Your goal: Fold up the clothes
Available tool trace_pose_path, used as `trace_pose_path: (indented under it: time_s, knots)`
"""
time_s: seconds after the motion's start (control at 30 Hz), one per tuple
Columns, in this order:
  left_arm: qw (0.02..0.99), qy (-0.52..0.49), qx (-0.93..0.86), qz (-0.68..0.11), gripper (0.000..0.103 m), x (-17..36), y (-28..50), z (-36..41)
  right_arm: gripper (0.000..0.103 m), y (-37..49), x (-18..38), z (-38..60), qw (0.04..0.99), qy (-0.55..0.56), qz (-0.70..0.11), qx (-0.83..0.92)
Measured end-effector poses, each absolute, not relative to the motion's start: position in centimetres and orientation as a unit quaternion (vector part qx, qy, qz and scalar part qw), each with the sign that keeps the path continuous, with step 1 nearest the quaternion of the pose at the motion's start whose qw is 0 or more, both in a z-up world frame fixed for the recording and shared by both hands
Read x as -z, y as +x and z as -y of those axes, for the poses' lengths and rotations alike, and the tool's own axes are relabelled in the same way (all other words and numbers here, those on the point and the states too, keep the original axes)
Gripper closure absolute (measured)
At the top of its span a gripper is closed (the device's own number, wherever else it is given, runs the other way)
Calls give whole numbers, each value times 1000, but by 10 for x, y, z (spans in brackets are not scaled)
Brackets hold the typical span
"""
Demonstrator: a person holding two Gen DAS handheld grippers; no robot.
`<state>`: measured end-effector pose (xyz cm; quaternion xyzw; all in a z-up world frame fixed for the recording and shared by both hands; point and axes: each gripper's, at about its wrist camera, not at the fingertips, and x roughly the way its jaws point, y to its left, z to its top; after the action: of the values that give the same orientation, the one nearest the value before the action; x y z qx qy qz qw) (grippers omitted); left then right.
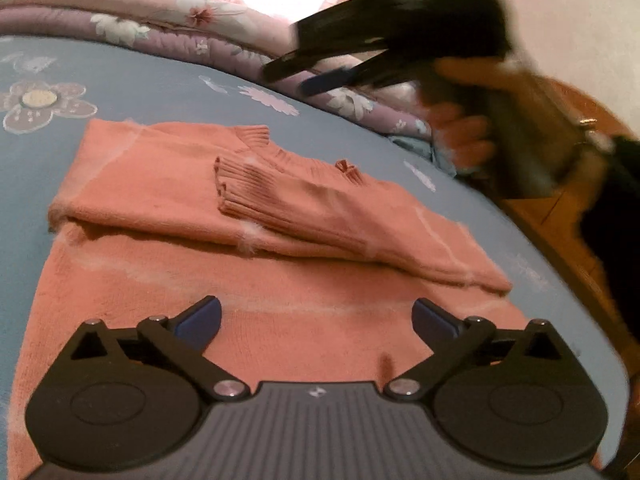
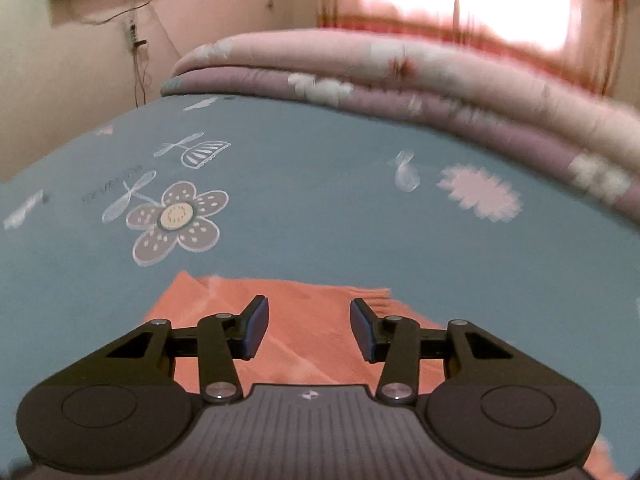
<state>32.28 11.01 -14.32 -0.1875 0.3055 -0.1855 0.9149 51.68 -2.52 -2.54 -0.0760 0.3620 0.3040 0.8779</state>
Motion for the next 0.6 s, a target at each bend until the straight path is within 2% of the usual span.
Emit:
trace_pose_path:
  time_s: [0.13, 0.3, 0.47, 0.6]
  knots:
    - [904, -234, 193, -303, 2, 145, 326, -123, 52, 554, 59, 9, 857, -41, -408, -312]
    - [909, -211, 195, -302, 1, 146, 327, -118, 52, 574, 88, -6, 865, -78, -415, -271]
    - [910, -208, 197, -300, 1, 146, 328, -116, 44, 593, 104, -5, 873, -55, -413, -254]
    - [910, -208, 197, -299, 1, 146, 326, -116, 42, 599, 100, -9, 878, -47, -410, -241]
